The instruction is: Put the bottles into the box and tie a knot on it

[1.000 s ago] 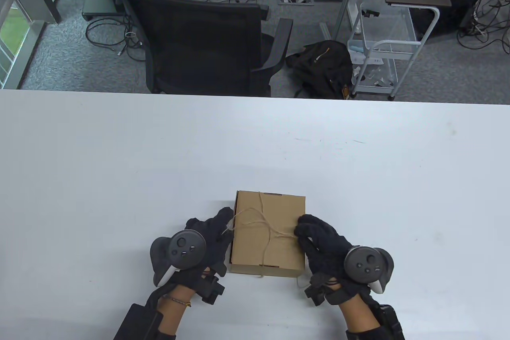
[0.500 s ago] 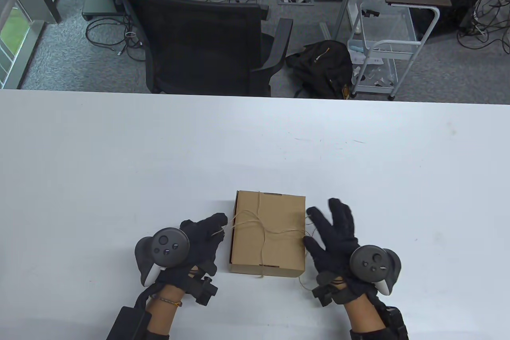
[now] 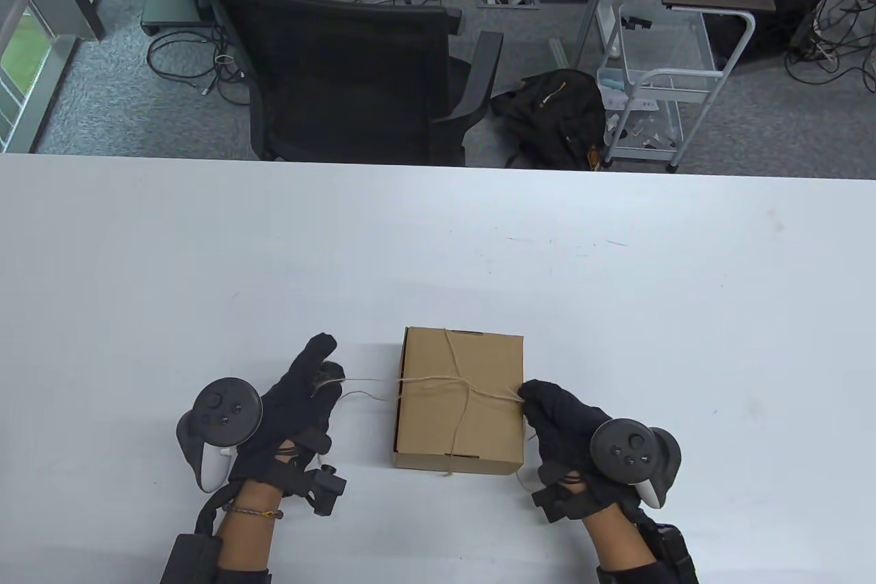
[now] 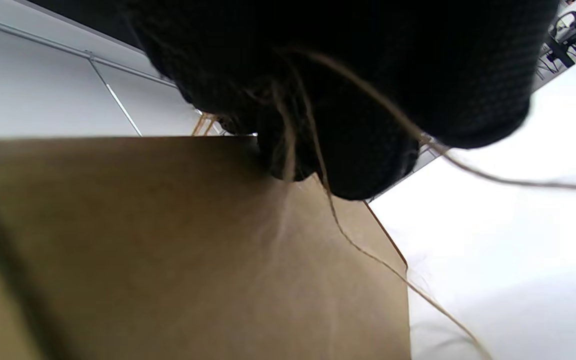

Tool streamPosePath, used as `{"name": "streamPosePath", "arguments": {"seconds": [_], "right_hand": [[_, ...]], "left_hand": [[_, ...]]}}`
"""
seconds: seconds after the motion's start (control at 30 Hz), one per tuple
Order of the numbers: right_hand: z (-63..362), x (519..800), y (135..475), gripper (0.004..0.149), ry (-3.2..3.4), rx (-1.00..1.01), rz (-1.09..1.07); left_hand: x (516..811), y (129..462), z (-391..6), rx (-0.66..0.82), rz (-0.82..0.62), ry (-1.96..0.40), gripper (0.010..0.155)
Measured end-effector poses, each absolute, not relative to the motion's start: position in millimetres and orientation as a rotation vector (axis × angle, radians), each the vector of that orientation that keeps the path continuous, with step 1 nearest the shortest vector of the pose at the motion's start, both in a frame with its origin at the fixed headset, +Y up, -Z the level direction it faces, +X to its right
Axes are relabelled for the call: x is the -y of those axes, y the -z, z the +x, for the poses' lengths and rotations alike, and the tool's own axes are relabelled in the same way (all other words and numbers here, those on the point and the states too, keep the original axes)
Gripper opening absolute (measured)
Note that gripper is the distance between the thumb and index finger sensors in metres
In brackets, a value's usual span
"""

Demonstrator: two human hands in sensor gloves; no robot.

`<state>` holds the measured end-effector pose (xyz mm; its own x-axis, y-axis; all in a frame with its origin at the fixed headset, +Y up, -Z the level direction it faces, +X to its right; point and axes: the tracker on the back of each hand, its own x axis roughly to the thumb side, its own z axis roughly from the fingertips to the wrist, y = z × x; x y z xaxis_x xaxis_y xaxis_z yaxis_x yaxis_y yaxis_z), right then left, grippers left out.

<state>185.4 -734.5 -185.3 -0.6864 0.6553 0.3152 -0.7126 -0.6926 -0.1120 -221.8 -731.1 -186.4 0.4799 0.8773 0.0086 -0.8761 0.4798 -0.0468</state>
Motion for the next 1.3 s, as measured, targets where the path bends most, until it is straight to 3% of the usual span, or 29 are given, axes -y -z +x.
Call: {"name": "streamPosePath", "arguments": {"seconds": [0.13, 0.23, 0.37, 0.43, 0.5, 0.63, 0.77, 0.87, 1.0, 1.3], "right_hand": [[185, 736, 185, 0.039, -2.326, 0.267, 0.324], [186, 737, 186, 0.039, -2.308, 0.251, 0.326], [186, 737, 186, 0.039, -2.312, 0.248, 0.33], [186, 737, 186, 0.039, -2.311, 0.249, 0.33], [185, 738, 186, 0.039, -2.318, 0.243, 0.335], [182, 739, 186, 0.039, -2.305, 0.213, 0.358], [183, 738, 187, 0.039, -2.314, 0.217, 0.346], [187, 738, 186, 0.039, -2.325, 0.246, 0.341], [191, 736, 186, 0.039, -2.334, 0.273, 0.319], [195, 736, 186, 0.04, -2.363, 0.258, 0.284]], "left_hand": [[738, 192, -213, 0.202, -0.098, -1.348, 0.046], [737, 194, -200, 0.215, -0.134, -1.311, 0.034], [732, 191, -185, 0.108, -0.006, -0.877, 0.037], [734, 192, -174, 0.154, -0.028, -0.714, 0.041], [739, 192, -167, 0.196, -0.071, -0.708, 0.058], [745, 192, -152, 0.122, -0.088, -0.804, 0.072], [731, 186, -143, 0.125, -0.007, -0.703, 0.046], [727, 185, -146, 0.204, 0.029, -0.679, 0.044], [720, 185, -176, 0.2, 0.034, -1.031, 0.043], [739, 192, -234, 0.262, -0.043, -1.767, 0.043]]}}
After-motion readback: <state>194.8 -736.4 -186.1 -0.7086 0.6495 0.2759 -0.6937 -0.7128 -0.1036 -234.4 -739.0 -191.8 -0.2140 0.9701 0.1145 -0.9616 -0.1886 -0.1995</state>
